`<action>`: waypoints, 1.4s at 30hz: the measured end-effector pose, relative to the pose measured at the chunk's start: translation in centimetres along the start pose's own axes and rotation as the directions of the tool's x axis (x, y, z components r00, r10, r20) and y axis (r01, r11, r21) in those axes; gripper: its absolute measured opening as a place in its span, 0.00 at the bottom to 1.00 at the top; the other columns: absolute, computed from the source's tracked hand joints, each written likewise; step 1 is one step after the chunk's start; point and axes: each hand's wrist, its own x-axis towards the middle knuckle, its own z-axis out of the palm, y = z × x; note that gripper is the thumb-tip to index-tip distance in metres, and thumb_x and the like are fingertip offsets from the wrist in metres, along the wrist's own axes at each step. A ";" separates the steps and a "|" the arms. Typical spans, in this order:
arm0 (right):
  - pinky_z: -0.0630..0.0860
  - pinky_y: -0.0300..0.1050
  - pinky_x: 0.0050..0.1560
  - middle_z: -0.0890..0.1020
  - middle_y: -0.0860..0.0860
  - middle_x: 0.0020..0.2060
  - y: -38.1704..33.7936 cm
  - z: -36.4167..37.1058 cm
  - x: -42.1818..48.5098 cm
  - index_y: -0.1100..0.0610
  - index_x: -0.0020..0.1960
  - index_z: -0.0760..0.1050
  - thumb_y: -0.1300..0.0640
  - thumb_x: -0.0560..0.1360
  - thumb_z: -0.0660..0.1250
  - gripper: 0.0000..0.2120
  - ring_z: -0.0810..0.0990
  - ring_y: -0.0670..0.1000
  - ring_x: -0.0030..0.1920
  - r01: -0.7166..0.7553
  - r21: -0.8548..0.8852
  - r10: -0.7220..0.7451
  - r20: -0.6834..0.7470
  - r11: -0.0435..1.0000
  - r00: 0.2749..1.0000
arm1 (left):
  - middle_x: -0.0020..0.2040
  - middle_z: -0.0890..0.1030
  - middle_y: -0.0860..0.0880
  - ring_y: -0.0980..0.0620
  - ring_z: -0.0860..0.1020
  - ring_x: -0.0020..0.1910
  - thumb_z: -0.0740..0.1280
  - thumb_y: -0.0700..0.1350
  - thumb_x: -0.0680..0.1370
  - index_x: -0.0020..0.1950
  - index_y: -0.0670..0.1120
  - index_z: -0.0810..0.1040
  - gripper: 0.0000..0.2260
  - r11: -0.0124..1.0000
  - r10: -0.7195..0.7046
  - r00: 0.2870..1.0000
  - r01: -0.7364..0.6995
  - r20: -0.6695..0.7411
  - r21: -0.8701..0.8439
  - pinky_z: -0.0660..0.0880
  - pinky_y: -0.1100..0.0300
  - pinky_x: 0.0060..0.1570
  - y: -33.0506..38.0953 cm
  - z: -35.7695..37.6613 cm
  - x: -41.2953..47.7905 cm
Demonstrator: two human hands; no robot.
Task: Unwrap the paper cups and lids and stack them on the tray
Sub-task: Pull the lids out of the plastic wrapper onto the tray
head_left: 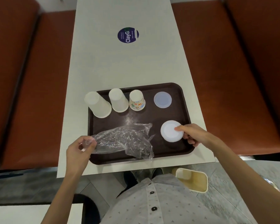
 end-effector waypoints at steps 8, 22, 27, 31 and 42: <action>0.62 0.37 0.23 0.74 0.55 0.33 0.0 -0.4 0.1 0.57 0.57 0.73 0.47 0.77 0.67 0.16 0.67 0.48 0.22 0.088 -0.134 -0.105 -0.124 0.987 0.987 | 0.38 0.84 0.55 0.58 0.79 0.35 0.70 0.48 0.71 0.45 0.59 0.82 0.06 0.997 -0.018 1.000 0.020 0.022 -0.074 0.72 0.68 0.26 1.1 -1.5 -1.2; 0.70 0.38 0.33 0.80 0.50 0.37 -0.7 -2.1 -1.8 0.51 0.66 0.71 0.41 0.77 0.66 0.23 0.79 0.48 0.35 0.208 -0.315 -0.312 -0.329 0.926 0.891 | 0.45 0.86 0.53 0.55 0.83 0.43 0.72 0.50 0.71 0.47 0.58 0.84 0.07 0.987 0.117 0.964 -0.088 0.238 -0.131 0.78 0.61 0.44 7.1 -0.1 -1.0; 0.73 0.34 0.48 0.76 0.45 0.54 -2.3 -1.3 -4.1 0.45 0.67 0.71 0.40 0.73 0.70 0.25 0.77 0.43 0.51 0.443 -0.517 -0.632 -0.275 0.732 0.724 | 0.46 0.86 0.50 0.48 0.84 0.46 0.73 0.39 0.75 0.50 0.51 0.85 0.07 0.979 0.182 0.931 -0.141 0.318 -0.146 0.80 0.54 0.48 10.0 1.3 0.4; 0.67 0.51 0.71 0.60 0.47 0.74 -0.8 1.2 -3.3 0.45 0.76 0.60 0.36 0.69 0.71 0.40 0.62 0.51 0.72 0.375 -0.757 -0.588 -0.015 0.536 0.809 | 0.46 0.86 0.53 0.51 0.84 0.48 0.72 0.36 0.76 0.48 0.51 0.85 0.09 0.987 0.158 0.925 -0.133 0.345 -0.094 0.80 0.56 0.50 9.6 2.7 0.7; 0.72 0.52 0.66 0.66 0.50 0.71 0.7 1.5 -0.8 0.50 0.75 0.60 0.46 0.68 0.77 0.41 0.68 0.54 0.68 0.369 -0.736 -0.639 -0.111 0.567 0.761 | 0.47 0.86 0.54 0.55 0.83 0.45 0.73 0.37 0.75 0.44 0.59 0.84 0.14 0.993 0.116 0.925 -0.107 0.361 -0.045 0.79 0.58 0.50 6.3 5.4 -0.4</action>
